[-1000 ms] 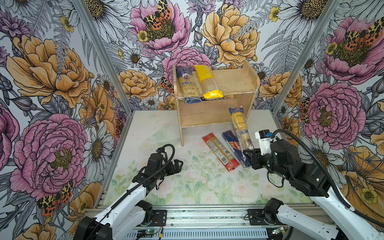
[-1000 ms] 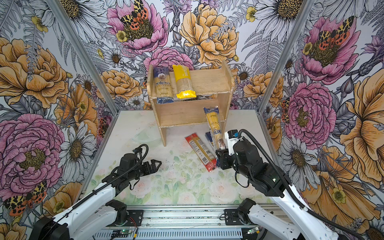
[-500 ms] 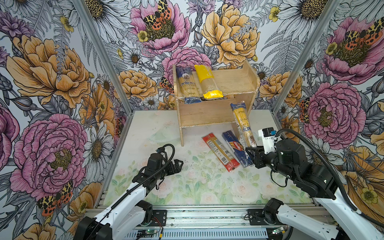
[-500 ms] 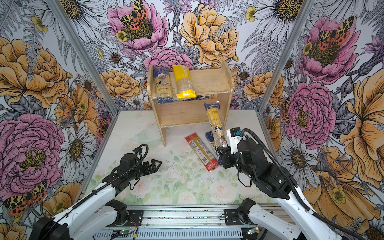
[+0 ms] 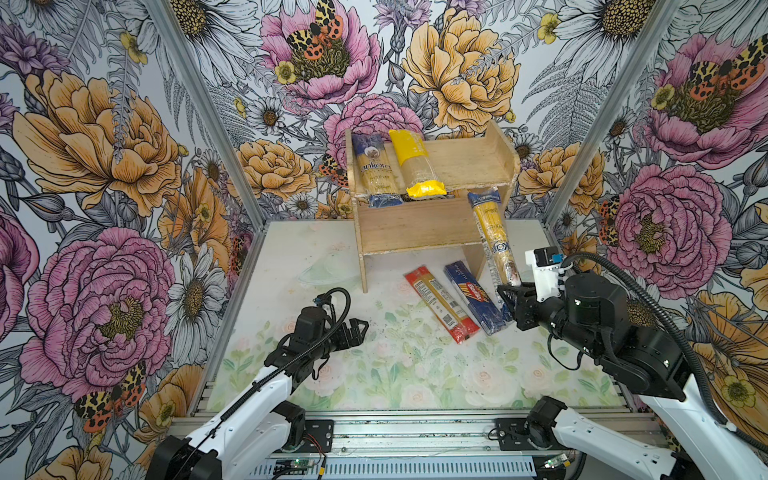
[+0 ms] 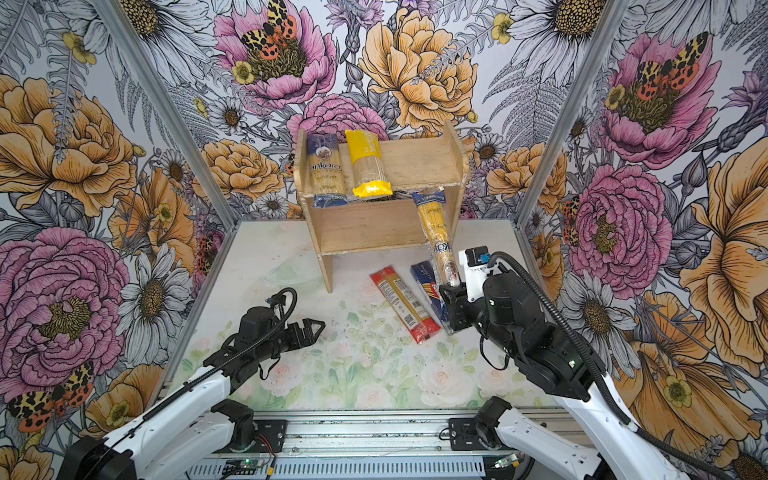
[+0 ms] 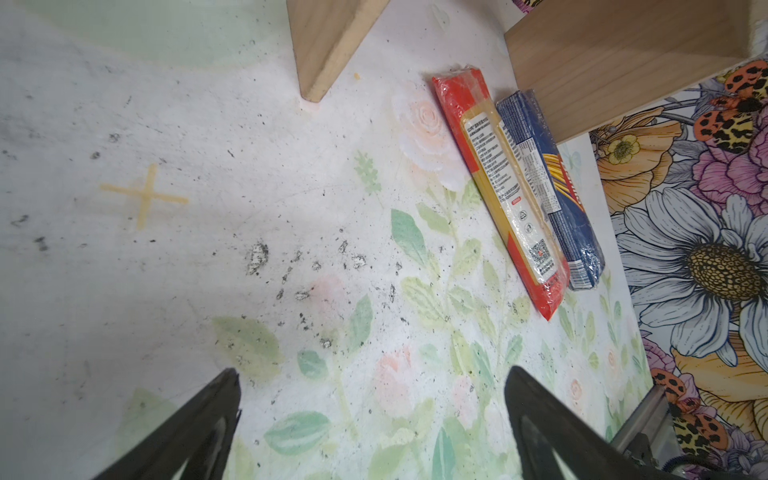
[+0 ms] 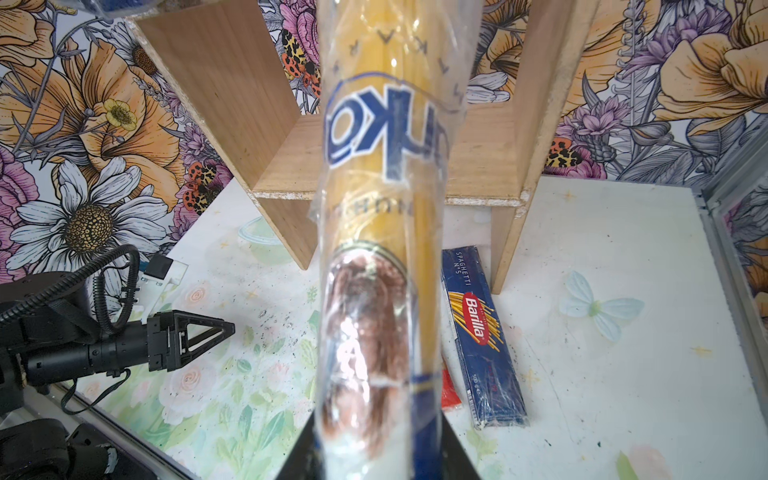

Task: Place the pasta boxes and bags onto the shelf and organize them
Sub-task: 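Raise the upright bag up toward the shelf's upper tier with the right gripper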

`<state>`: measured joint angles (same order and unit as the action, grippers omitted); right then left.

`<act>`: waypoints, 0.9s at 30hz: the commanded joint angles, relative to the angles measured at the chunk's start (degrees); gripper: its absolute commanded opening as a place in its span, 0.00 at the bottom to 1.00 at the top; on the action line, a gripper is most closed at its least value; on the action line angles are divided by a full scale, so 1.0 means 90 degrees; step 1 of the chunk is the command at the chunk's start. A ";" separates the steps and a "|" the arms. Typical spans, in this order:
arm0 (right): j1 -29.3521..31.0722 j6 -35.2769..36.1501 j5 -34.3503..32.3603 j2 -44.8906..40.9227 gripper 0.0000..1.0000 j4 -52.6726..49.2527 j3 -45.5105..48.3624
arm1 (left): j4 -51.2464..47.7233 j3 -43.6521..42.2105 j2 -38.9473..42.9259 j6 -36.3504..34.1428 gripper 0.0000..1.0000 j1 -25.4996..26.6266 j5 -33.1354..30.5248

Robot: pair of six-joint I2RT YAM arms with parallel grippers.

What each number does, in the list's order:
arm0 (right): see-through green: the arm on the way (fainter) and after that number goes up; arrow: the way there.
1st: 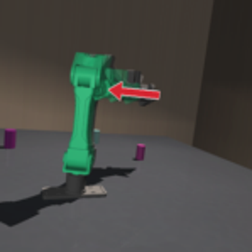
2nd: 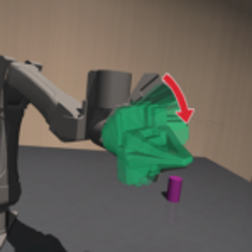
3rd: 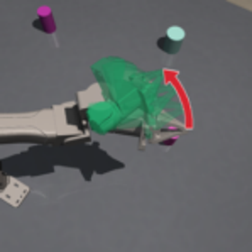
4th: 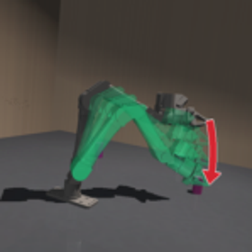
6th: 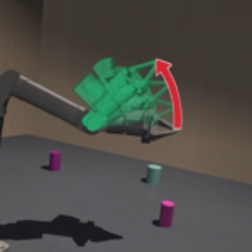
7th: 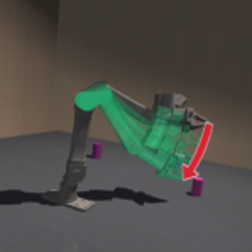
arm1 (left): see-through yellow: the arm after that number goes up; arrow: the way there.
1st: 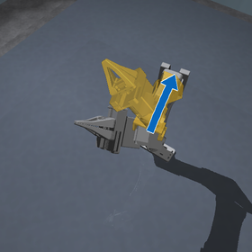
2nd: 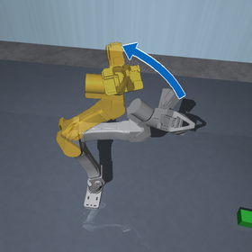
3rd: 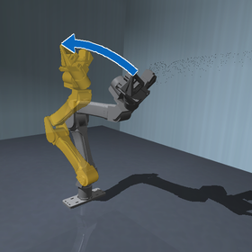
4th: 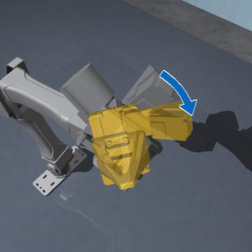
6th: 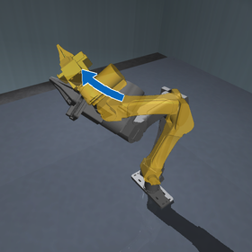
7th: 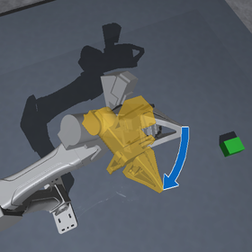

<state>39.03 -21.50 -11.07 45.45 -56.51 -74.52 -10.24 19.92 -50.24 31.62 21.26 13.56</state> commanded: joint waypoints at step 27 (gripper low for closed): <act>-0.0039 0.1031 -0.1091 0.0998 0.00 0.1084 -0.2080 | 0.0336 -0.0033 -0.0111 0.0030 0.99 0.0065 0.0100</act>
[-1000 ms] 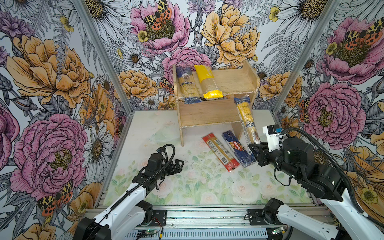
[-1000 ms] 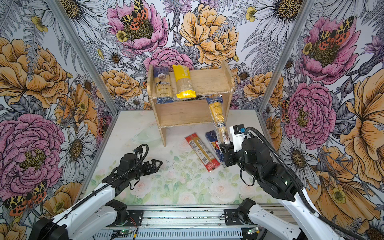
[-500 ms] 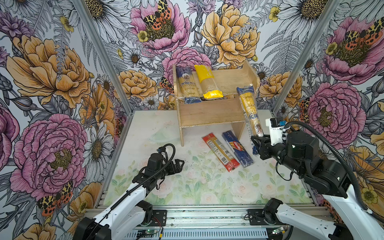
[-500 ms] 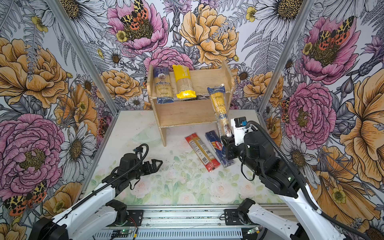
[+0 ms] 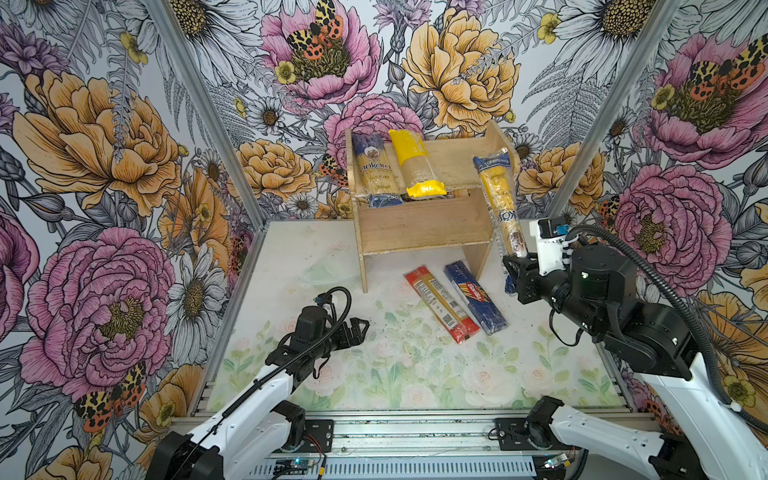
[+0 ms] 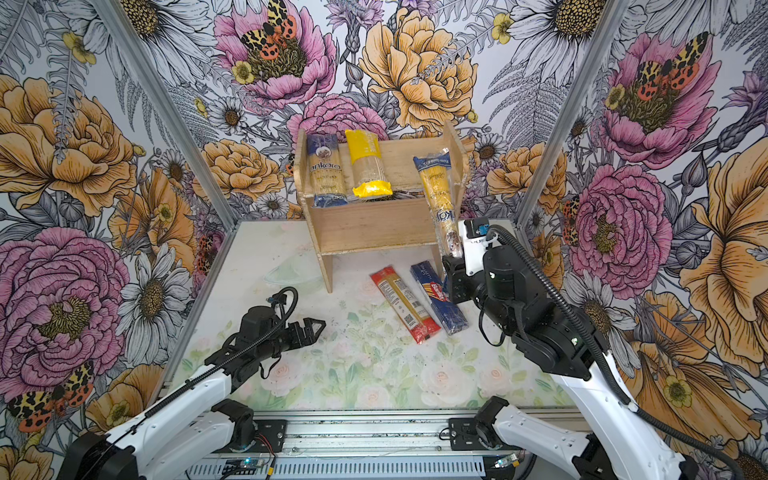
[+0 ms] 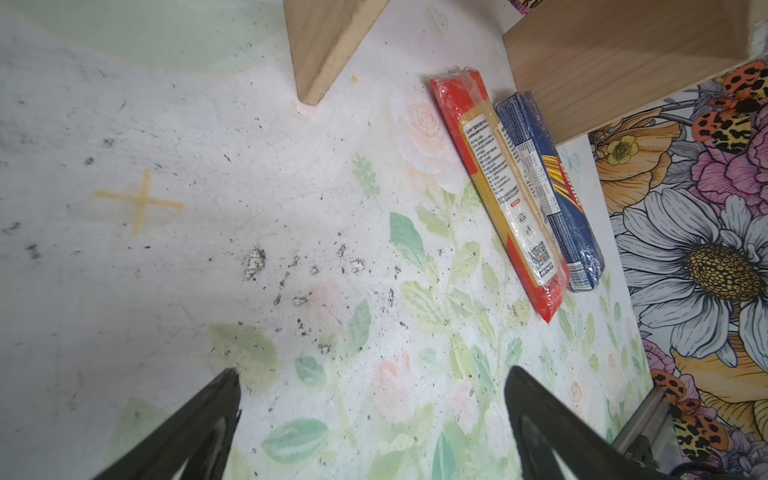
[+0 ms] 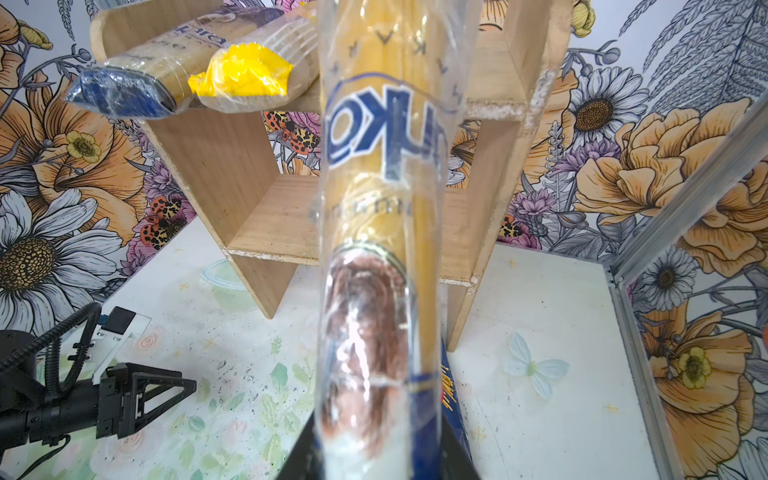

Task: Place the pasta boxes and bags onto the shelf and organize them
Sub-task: 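Raise the upright bag up toward the shelf's upper tier with the right gripper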

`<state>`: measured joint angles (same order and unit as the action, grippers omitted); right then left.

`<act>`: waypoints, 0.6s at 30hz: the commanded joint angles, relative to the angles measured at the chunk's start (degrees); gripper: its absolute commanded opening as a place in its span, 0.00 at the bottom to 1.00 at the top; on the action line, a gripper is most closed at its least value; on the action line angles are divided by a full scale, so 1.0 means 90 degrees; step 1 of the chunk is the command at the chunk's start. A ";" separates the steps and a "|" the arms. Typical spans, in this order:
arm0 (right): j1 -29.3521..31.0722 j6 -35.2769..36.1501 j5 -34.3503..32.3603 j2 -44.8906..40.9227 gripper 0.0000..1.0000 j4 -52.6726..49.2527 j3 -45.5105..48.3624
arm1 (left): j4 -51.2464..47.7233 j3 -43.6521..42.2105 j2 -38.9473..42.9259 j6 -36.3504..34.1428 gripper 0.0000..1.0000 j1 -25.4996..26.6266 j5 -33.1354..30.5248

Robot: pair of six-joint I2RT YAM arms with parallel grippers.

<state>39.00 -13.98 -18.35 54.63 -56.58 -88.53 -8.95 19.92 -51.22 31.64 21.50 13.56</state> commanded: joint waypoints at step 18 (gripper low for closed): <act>-0.0125 0.0612 -0.0819 0.0984 0.00 0.1174 -0.1493 | 0.0220 0.0006 -0.0012 0.0030 0.99 0.0047 0.0132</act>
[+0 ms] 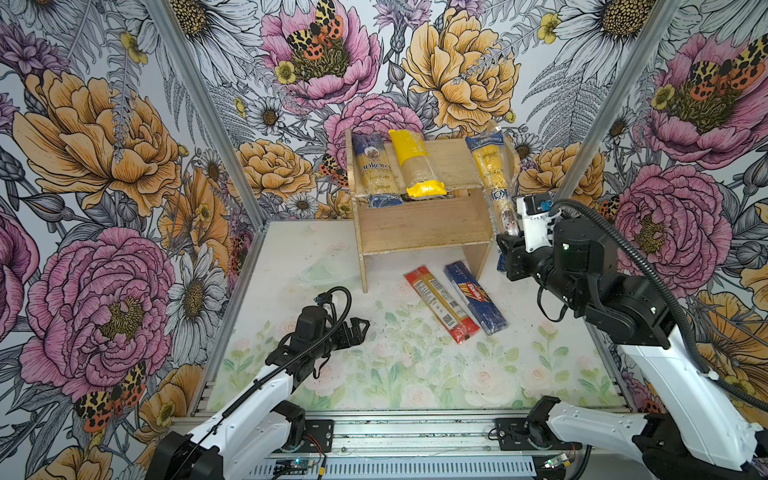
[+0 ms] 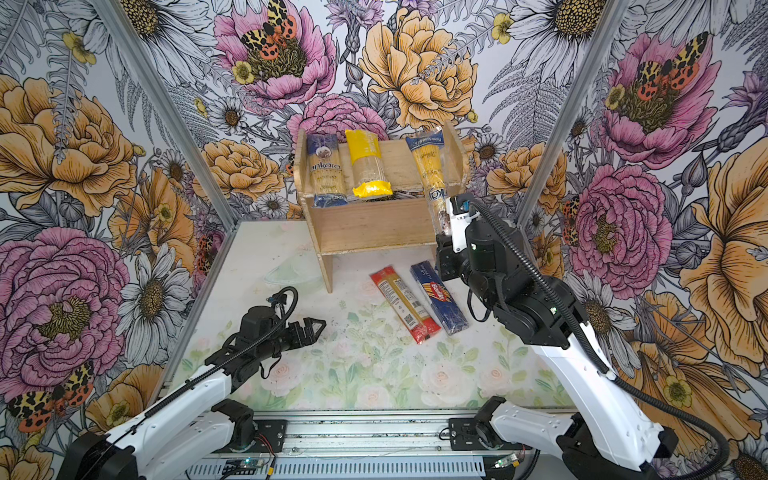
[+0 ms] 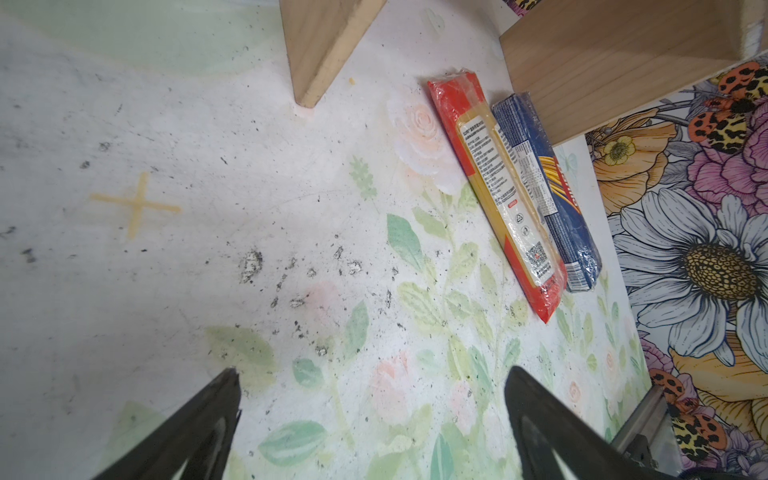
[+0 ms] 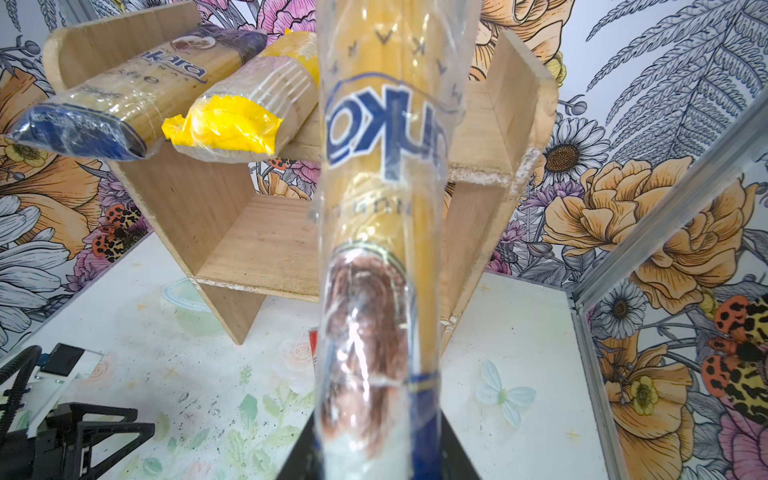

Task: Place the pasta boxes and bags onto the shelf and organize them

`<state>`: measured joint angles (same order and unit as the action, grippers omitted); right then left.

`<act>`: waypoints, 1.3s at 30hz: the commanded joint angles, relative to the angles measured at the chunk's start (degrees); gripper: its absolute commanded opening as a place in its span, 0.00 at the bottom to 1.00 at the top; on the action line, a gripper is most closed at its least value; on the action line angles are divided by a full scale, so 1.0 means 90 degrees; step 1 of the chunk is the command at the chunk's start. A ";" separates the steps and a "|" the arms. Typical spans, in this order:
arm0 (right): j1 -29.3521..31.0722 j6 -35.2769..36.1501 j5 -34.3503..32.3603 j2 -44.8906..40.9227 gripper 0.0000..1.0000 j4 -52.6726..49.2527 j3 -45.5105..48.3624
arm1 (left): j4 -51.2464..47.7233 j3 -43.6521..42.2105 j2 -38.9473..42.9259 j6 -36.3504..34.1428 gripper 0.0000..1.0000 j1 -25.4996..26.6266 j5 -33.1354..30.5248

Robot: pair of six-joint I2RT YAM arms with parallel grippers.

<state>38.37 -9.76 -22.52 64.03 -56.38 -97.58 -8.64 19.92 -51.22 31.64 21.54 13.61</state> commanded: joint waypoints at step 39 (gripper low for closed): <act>-0.1380 0.0222 0.1066 0.1923 0.00 0.1313 -0.2417 | 0.0042 0.0042 0.0047 -0.0071 0.99 0.0026 0.0059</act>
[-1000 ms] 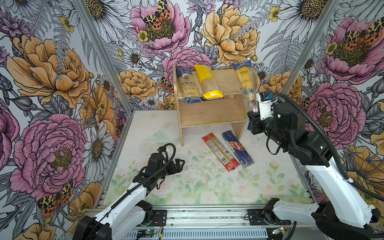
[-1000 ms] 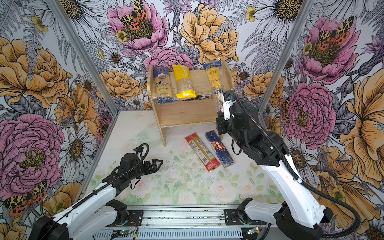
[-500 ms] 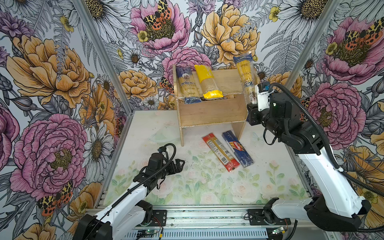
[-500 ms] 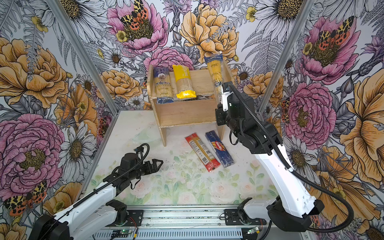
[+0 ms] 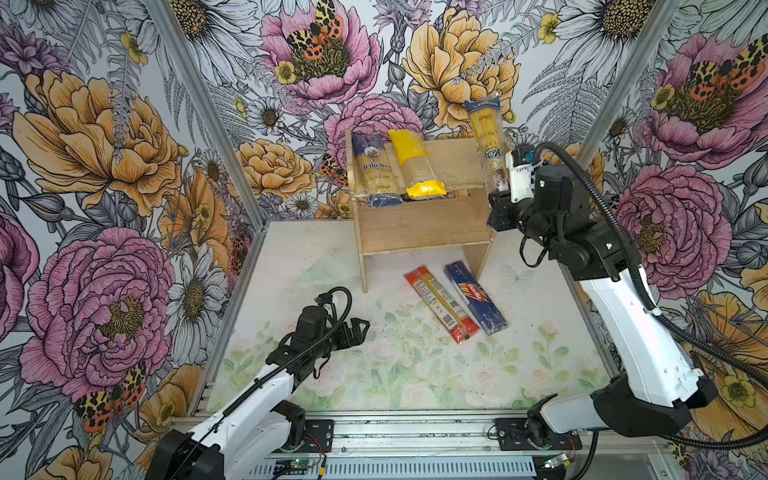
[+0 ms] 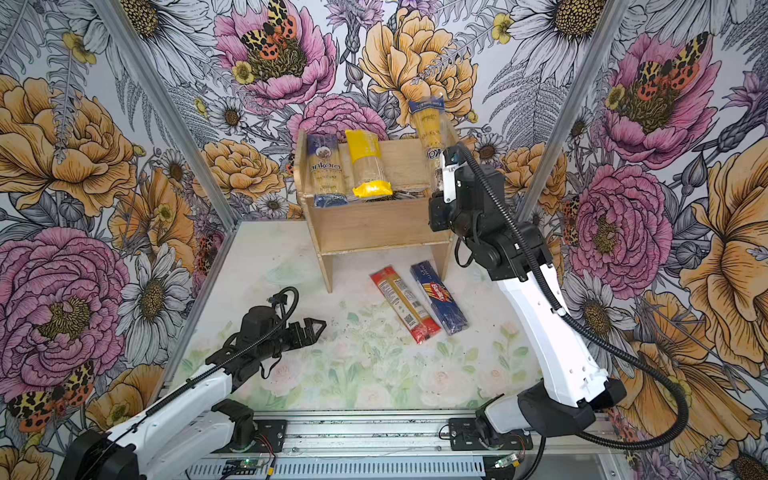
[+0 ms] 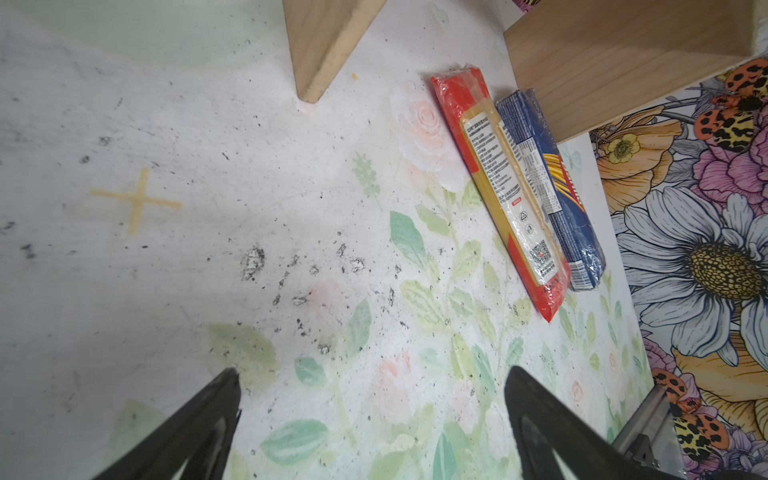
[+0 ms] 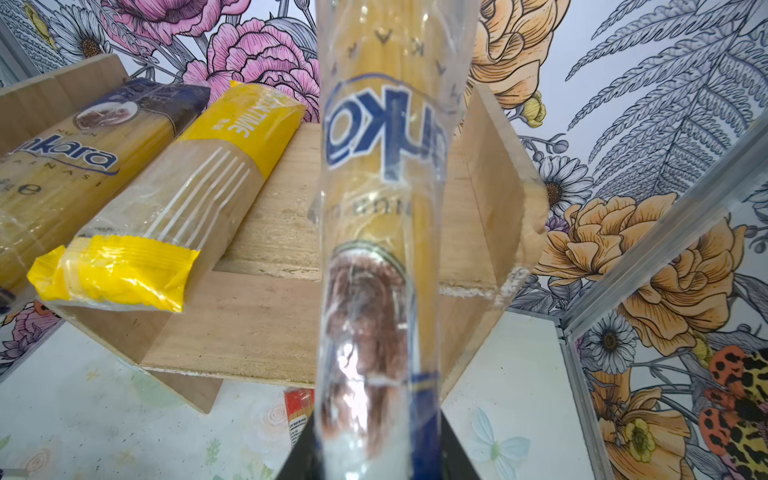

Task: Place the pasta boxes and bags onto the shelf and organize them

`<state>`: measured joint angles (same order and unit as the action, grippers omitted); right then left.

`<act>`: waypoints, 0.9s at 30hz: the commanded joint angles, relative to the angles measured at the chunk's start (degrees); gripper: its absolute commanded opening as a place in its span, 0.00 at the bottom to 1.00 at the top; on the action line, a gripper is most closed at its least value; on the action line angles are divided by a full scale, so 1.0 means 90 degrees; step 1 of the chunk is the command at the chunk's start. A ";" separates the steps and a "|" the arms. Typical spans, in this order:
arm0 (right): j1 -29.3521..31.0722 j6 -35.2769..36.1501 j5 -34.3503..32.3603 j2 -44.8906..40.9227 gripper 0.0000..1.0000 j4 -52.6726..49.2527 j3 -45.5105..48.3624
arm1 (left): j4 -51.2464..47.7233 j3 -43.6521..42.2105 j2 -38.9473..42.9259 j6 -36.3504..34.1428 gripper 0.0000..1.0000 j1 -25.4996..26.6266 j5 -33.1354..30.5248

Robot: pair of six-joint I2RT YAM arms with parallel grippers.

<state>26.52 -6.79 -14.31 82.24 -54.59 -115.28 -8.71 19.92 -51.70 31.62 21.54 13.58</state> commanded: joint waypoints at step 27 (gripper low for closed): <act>-0.0322 -0.0060 0.0651 0.0396 0.00 0.1524 -0.0726 | 0.0030 0.0092 0.0003 -0.0202 0.99 -0.0021 0.0127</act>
<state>24.27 -7.84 -8.73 86.56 -52.88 -117.67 -8.75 19.92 -51.75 31.14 21.52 13.61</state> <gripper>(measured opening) 0.316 0.987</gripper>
